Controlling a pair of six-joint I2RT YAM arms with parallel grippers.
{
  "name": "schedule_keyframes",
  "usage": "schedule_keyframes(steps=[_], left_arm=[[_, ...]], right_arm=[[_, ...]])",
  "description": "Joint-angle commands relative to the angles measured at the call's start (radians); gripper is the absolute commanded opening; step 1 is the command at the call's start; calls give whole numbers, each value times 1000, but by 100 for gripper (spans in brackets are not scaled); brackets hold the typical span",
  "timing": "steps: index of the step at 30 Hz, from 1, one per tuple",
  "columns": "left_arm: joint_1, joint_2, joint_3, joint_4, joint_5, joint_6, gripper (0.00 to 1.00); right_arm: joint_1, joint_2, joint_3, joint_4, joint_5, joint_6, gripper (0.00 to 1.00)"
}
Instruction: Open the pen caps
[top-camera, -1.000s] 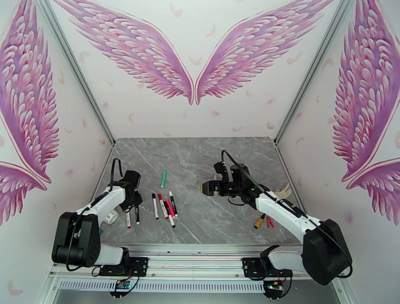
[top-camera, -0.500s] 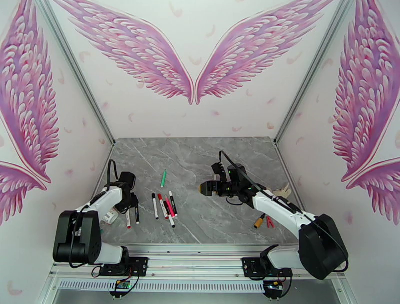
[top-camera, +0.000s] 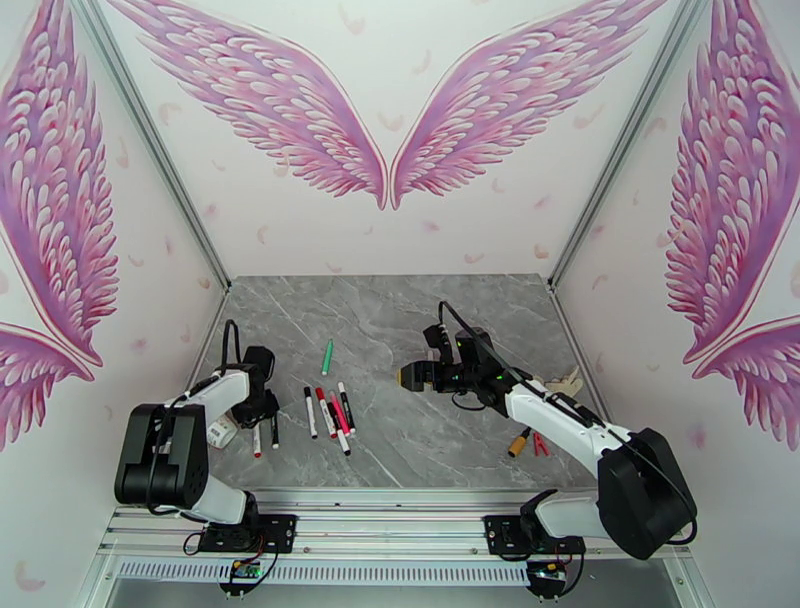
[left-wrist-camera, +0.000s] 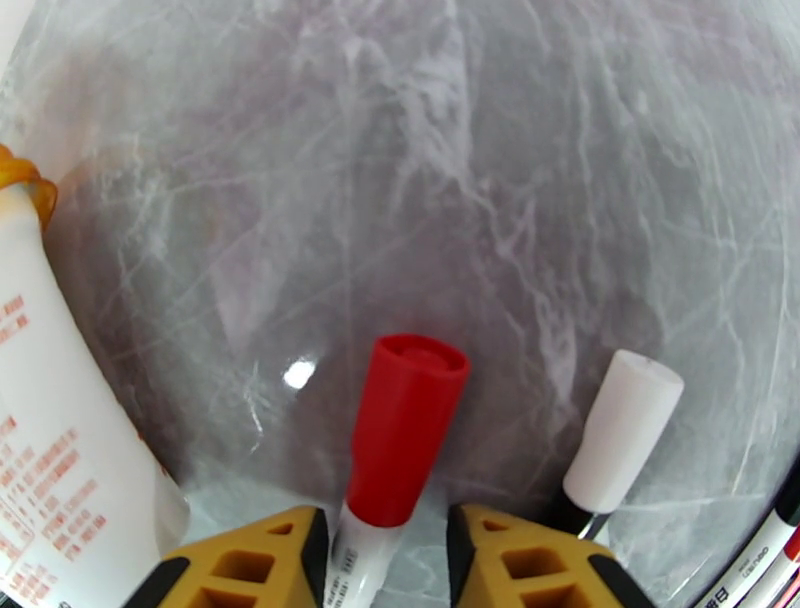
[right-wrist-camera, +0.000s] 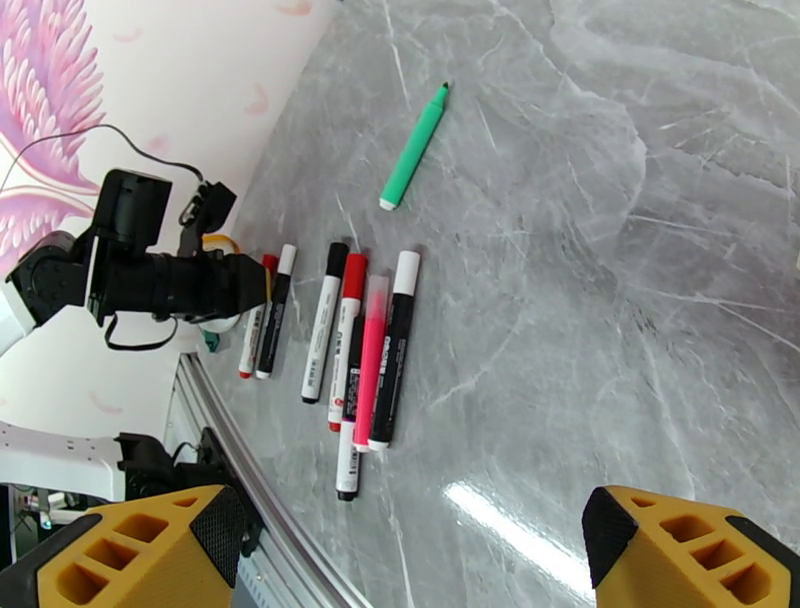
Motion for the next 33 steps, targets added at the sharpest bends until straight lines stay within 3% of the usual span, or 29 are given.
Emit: schedule_keyframes(steps=[1, 23, 33], left_arm=[[1, 17, 12, 25, 23, -8, 38], [-20, -14, -38, 147, 131, -11, 13], [-42, -167, -12, 37, 39, -12, 11]], right_arm=[[9, -4, -3, 31, 6, 21, 95], [10, -56, -35, 64, 24, 75, 94], [8, -101, -32, 50, 22, 98, 92]])
